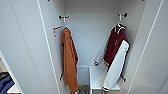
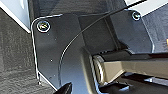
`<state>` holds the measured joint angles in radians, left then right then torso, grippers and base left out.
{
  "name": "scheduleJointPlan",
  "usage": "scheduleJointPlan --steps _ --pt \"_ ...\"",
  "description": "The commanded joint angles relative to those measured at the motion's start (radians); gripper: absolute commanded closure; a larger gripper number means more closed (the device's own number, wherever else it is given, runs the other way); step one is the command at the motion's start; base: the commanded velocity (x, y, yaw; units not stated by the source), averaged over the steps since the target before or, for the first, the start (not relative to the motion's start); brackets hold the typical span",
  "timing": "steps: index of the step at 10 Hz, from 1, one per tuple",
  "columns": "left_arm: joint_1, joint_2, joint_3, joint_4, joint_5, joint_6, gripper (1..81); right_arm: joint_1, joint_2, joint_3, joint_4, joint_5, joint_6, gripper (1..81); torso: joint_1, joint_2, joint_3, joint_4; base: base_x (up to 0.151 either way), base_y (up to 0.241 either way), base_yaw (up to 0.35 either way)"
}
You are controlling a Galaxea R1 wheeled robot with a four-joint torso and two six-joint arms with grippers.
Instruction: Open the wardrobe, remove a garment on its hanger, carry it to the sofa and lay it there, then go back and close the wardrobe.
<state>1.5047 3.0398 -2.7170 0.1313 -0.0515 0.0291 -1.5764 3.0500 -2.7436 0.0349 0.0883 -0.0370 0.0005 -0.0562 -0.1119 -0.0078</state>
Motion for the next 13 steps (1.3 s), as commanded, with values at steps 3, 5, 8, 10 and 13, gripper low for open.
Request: scheduleJointPlan --steps 3,5,8,10,13 --pt "-0.039 0.002 0.005 0.004 0.055 0.006 1.0 0.032 0.005 0.004 -0.010 -0.056 -0.004 1.0 0.000 0.000 0.000 0.000 0.078 0.000 0.000" --pt "-0.039 0.002 0.005 0.004 0.055 0.006 1.0 0.034 0.005 0.004 -0.012 -0.056 -0.004 1.0 0.000 0.000 0.000 0.000 0.078 0.000 0.000" --pt "-0.039 0.002 0.005 0.002 0.055 0.006 1.0 0.034 0.003 0.004 -0.012 -0.056 -0.004 1.0 0.000 0.000 0.000 0.000 0.079 0.000 0.000" --pt "-0.039 0.002 0.005 0.004 0.055 0.006 1.0 0.035 0.003 0.004 -0.012 -0.056 -0.004 1.0 0.000 0.000 0.000 0.000 0.082 -0.030 0.000" --pt "-0.039 0.004 0.005 0.005 0.055 0.006 1.0 0.035 0.003 0.001 -0.012 -0.056 -0.004 1.0 0.000 0.000 0.000 0.000 0.086 -0.075 0.000"
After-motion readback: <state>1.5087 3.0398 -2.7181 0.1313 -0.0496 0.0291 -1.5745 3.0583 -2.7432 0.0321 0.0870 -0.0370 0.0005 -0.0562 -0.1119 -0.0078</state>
